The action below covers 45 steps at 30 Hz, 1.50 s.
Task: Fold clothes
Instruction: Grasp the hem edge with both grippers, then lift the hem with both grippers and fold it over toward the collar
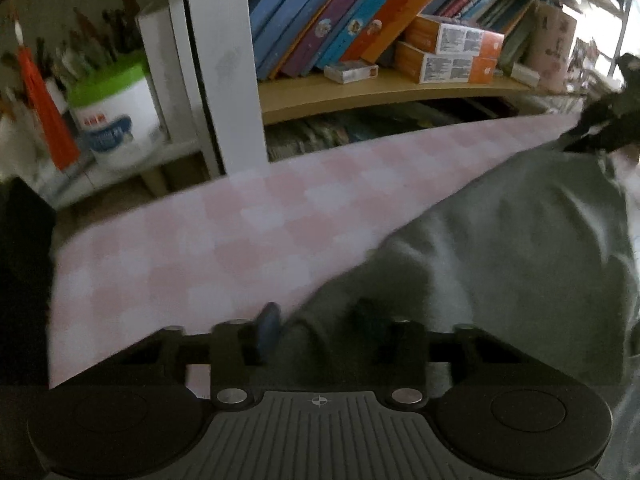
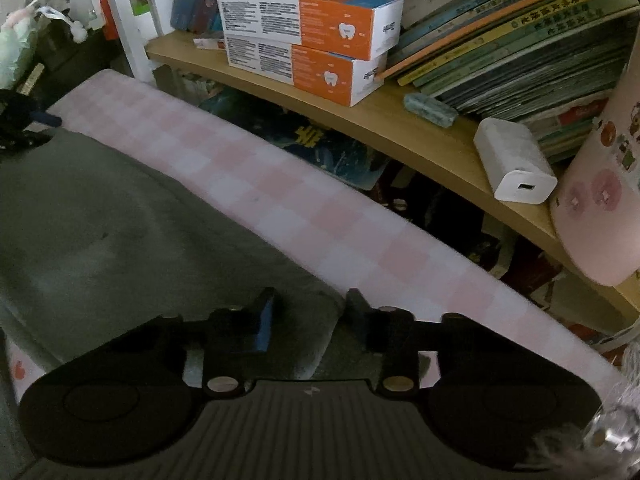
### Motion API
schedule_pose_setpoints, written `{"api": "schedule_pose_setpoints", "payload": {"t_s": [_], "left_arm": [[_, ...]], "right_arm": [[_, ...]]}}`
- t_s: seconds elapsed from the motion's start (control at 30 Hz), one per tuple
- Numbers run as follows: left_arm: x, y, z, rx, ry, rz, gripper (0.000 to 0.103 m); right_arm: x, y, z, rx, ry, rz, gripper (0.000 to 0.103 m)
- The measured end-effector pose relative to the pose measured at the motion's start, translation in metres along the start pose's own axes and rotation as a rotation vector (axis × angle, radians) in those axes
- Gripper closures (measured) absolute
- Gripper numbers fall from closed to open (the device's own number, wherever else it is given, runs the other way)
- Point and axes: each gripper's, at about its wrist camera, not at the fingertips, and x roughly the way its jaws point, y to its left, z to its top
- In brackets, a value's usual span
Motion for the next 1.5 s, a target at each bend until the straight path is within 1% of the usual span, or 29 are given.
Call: {"api": "schedule_pose_setpoints", "payload": {"t_s": [0.03, 0.1, 0.13, 0.17, 0.2, 0.27, 0.3, 0.37, 0.4, 0.43, 0.5, 0.6, 0.7, 0.83, 0.9, 0.97, 1.03, 1.13, 1.2, 1.23, 1.3, 1.4, 1.5], "left_arm": [[-0.001, -0.001, -0.001, -0.002, 0.009, -0.009, 0.07], [-0.003, -0.002, -0.002, -0.015, 0.036, -0.031, 0.081], [-0.004, -0.005, -0.003, -0.006, 0.044, -0.028, 0.083], [-0.004, -0.008, -0.003, 0.016, 0.047, -0.008, 0.086], [-0.004, -0.012, -0.003, 0.037, 0.05, 0.015, 0.088], [-0.003, -0.017, 0.001, 0.064, 0.045, 0.097, 0.089], [-0.004, -0.02, 0.004, 0.07, 0.029, 0.14, 0.089], [-0.016, -0.028, 0.007, 0.092, -0.039, 0.209, 0.09], [-0.025, -0.033, 0.008, 0.103, -0.081, 0.23, 0.09], [-0.033, -0.036, 0.008, 0.109, -0.114, 0.246, 0.09], [-0.052, -0.04, 0.004, 0.113, -0.162, 0.267, 0.09], [-0.079, -0.049, -0.002, 0.11, -0.22, 0.281, 0.09], [-0.106, -0.066, -0.011, 0.139, -0.267, 0.297, 0.09], [-0.141, -0.091, -0.033, 0.175, -0.325, 0.325, 0.09], [-0.161, -0.106, -0.054, 0.192, -0.364, 0.315, 0.09], [-0.182, -0.121, -0.079, 0.201, -0.409, 0.299, 0.09], [-0.197, -0.133, -0.105, 0.186, -0.432, 0.279, 0.09], [-0.211, -0.148, -0.144, 0.156, -0.443, 0.235, 0.089], [-0.216, -0.155, -0.167, 0.129, -0.436, 0.196, 0.089], [-0.216, -0.158, -0.178, 0.116, -0.437, 0.173, 0.089], [-0.213, -0.161, -0.2, 0.085, -0.432, 0.142, 0.086], [-0.205, -0.166, -0.23, 0.024, -0.422, 0.124, 0.084], [-0.205, -0.169, -0.253, -0.043, -0.437, 0.113, 0.081]], "right_arm": [[-0.001, 0.002, -0.001, 0.001, 0.007, 0.008, 0.085], [-0.004, 0.007, -0.002, 0.001, 0.026, 0.013, 0.09], [-0.006, 0.011, -0.004, -0.01, 0.028, -0.005, 0.091], [-0.007, 0.016, -0.006, -0.024, 0.026, -0.033, 0.091], [-0.009, 0.022, -0.007, -0.042, 0.02, -0.072, 0.092], [-0.009, 0.038, -0.007, -0.1, -0.026, -0.237, 0.092], [-0.01, 0.045, -0.007, -0.121, -0.056, -0.309, 0.092], [-0.023, 0.062, -0.005, -0.175, -0.151, -0.403, 0.093], [-0.029, 0.07, -0.004, -0.202, -0.2, -0.448, 0.093], [-0.037, 0.077, -0.005, -0.224, -0.229, -0.483, 0.093], [-0.051, 0.086, -0.009, -0.236, -0.264, -0.503, 0.093], [-0.077, 0.101, -0.018, -0.245, -0.325, -0.522, 0.093], [-0.103, 0.116, -0.026, -0.23, -0.395, -0.541, 0.093], [-0.143, 0.145, -0.056, -0.25, -0.485, -0.574, 0.093], [-0.162, 0.16, -0.077, -0.254, -0.517, -0.577, 0.093], [-0.182, 0.178, -0.108, -0.284, -0.536, -0.565, 0.092], [-0.201, 0.195, -0.143, -0.311, -0.532, -0.524, 0.092], [-0.218, 0.219, -0.191, -0.311, -0.493, -0.44, 0.092], [-0.22, 0.234, -0.222, -0.317, -0.449, -0.388, 0.092], [-0.218, 0.243, -0.237, -0.327, -0.423, -0.372, 0.091], [-0.214, 0.256, -0.258, -0.33, -0.382, -0.35, 0.091], [-0.21, 0.271, -0.286, -0.3, -0.362, -0.317, 0.09], [-0.21, 0.283, -0.305, -0.269, -0.356, -0.297, 0.086]]}}
